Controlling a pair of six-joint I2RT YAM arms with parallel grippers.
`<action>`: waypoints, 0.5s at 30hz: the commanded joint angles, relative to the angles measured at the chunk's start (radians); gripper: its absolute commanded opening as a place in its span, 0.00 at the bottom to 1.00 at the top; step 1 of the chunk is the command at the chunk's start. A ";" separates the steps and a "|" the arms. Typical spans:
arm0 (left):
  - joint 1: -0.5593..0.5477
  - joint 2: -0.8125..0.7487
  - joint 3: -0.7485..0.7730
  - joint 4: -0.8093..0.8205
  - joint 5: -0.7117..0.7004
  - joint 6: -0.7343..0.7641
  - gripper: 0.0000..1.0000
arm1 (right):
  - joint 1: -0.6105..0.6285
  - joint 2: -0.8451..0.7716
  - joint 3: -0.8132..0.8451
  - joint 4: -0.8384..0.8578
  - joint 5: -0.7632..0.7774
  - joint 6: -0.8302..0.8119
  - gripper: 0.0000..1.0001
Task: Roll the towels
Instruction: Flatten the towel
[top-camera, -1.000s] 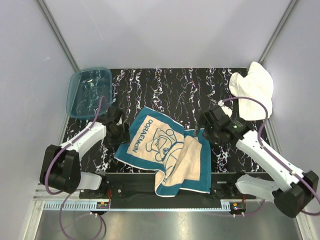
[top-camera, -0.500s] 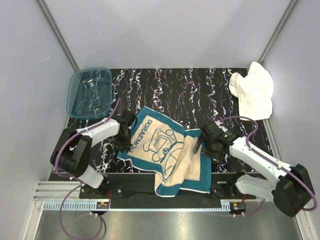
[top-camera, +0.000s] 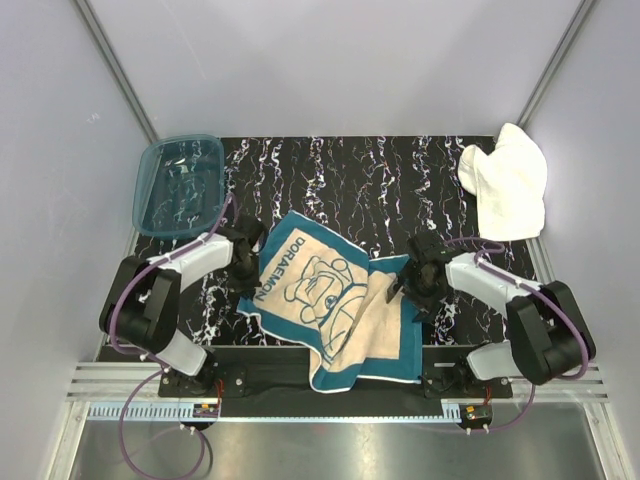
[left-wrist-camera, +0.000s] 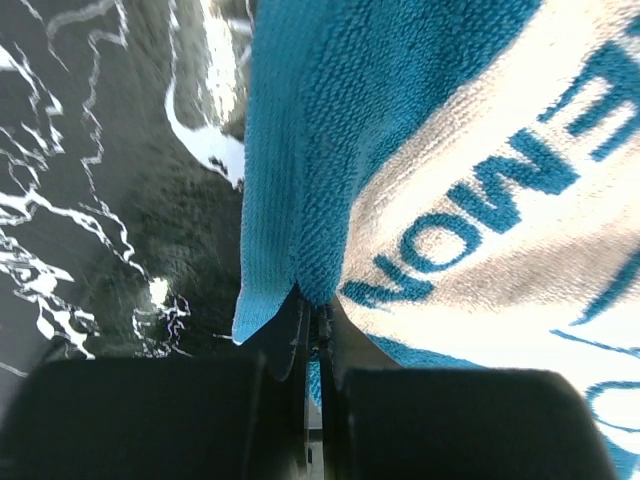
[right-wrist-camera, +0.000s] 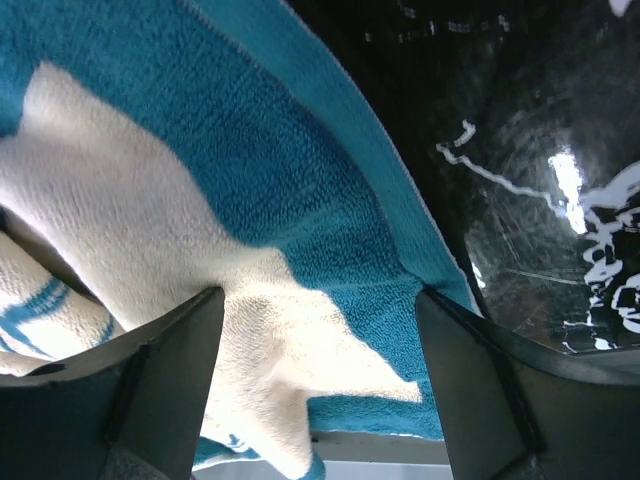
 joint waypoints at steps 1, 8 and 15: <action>0.043 -0.056 0.008 0.051 0.062 0.033 0.00 | -0.040 0.089 0.019 0.141 0.035 -0.077 0.85; 0.160 -0.070 0.046 0.068 0.128 0.074 0.00 | -0.134 0.302 0.307 0.098 0.065 -0.183 0.87; 0.196 0.019 0.224 0.014 0.128 0.102 0.00 | -0.305 0.523 0.653 -0.038 0.164 -0.281 0.87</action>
